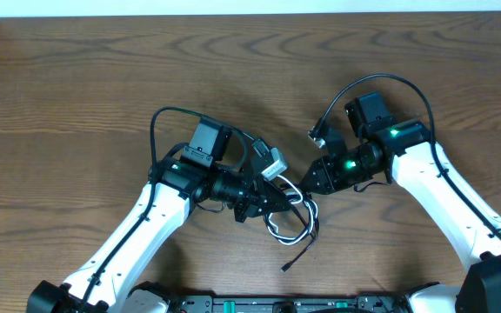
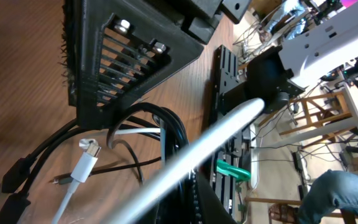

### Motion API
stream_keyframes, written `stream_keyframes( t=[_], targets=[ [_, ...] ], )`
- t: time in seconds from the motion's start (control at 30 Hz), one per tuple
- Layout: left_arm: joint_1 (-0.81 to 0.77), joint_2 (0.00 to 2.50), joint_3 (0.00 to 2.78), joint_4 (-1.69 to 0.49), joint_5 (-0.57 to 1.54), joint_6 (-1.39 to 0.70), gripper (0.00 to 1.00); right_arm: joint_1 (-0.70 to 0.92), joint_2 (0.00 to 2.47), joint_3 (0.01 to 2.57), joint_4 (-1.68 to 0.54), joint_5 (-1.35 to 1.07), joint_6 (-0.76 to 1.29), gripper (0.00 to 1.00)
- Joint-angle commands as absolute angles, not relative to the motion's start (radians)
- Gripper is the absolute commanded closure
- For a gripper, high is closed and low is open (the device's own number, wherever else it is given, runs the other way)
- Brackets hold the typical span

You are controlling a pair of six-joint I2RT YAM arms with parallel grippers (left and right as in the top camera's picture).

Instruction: Untangle cables

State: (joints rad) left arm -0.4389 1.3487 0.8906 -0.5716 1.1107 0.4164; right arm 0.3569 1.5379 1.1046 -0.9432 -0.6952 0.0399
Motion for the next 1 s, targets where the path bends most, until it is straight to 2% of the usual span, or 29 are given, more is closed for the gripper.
stream_keyframes(
  t=[0.0, 0.03, 0.07, 0.33, 0.6, 0.67, 0.73, 0.87, 0.97],
  targets=[
    [-0.437, 1.346, 0.887, -0.567, 1.097, 0.420, 0.92, 0.358, 1.541, 1.103, -0.931, -0.709, 0.009, 0.57],
    [-0.437, 1.346, 0.887, -0.567, 1.097, 0.414, 0.93, 0.356, 1.541, 1.103, -0.921, -0.709, 0.006, 0.40],
    [-0.437, 1.346, 0.887, -0.567, 1.097, 0.413, 0.92, 0.353, 1.541, 1.103, -0.907, -0.709, 0.006, 0.36],
    [-0.437, 1.346, 0.887, -0.566, 1.085, 0.379, 0.92, 0.297, 1.541, 1.103, -0.865, -0.709, 0.055, 0.33],
    [-0.437, 1.346, 0.887, -0.514, 0.970, 0.221, 0.92, 0.231, 1.541, 1.103, -0.904, -0.700, 0.055, 0.20],
    [-0.437, 1.346, 0.887, -0.494, 0.955, 0.177, 0.92, 0.231, 1.541, 1.103, -0.918, -0.702, 0.054, 0.22],
    [-0.437, 1.346, 0.887, -0.465, 0.948, 0.131, 0.92, 0.234, 1.541, 1.103, -0.936, -0.703, 0.041, 0.27],
    [-0.437, 1.346, 0.887, -0.408, 0.948, 0.041, 0.92, 0.242, 1.541, 1.103, -0.958, -0.754, -0.039, 0.48],
    [-0.437, 1.346, 0.887, -0.375, 0.948, -0.036, 0.92, 0.253, 1.541, 1.103, -0.961, -0.805, -0.086, 0.57]
  ],
)
